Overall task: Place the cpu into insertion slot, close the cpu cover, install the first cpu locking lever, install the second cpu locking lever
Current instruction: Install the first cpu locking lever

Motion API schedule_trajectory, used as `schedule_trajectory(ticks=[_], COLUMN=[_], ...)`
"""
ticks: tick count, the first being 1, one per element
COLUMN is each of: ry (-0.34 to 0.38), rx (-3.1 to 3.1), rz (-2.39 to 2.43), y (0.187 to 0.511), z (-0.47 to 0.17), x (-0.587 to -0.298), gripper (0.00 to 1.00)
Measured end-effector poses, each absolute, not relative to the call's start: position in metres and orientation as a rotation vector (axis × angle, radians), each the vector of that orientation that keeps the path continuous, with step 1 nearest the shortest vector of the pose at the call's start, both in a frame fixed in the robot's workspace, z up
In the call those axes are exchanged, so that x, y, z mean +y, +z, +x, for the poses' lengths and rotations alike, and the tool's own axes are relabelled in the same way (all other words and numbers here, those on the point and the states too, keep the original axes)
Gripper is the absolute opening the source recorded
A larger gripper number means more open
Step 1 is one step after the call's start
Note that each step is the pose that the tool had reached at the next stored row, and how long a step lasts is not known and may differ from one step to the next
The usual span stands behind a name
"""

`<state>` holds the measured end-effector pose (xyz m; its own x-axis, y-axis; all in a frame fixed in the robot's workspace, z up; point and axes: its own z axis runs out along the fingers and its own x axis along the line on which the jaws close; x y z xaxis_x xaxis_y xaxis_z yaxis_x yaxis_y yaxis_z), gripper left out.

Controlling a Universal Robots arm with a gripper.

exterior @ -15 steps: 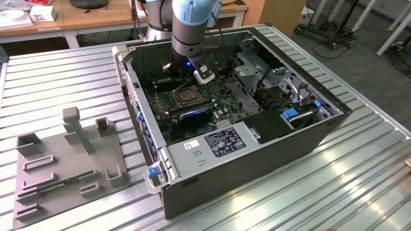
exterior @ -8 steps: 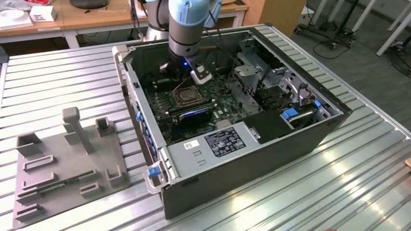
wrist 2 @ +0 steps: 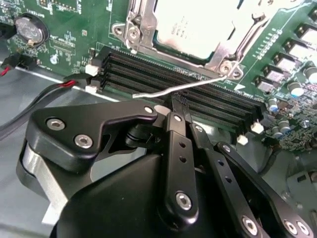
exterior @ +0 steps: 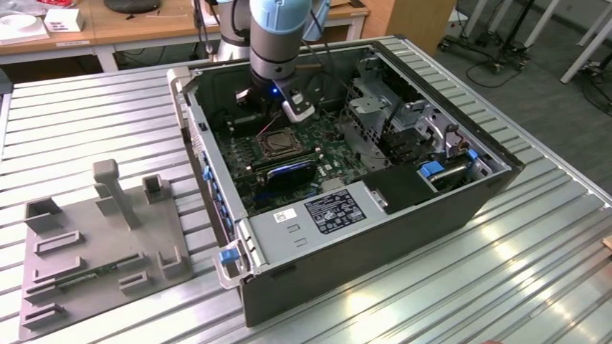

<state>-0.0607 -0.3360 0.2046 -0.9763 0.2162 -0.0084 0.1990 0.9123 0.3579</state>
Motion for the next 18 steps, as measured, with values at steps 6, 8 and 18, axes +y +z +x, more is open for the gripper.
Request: schedule_trajectory(ticks=[6, 8, 18], ry=[0.558, 0.558, 0.529], rx=[3.025, 3.025, 3.026], rz=[0.329, 0.329, 0.34], y=[0.213, 0.216, 0.22], z=[-0.061, -0.061, -0.06], x=[-0.336, -0.336, -0.338], gripper=[0.1, 0.1, 0.1])
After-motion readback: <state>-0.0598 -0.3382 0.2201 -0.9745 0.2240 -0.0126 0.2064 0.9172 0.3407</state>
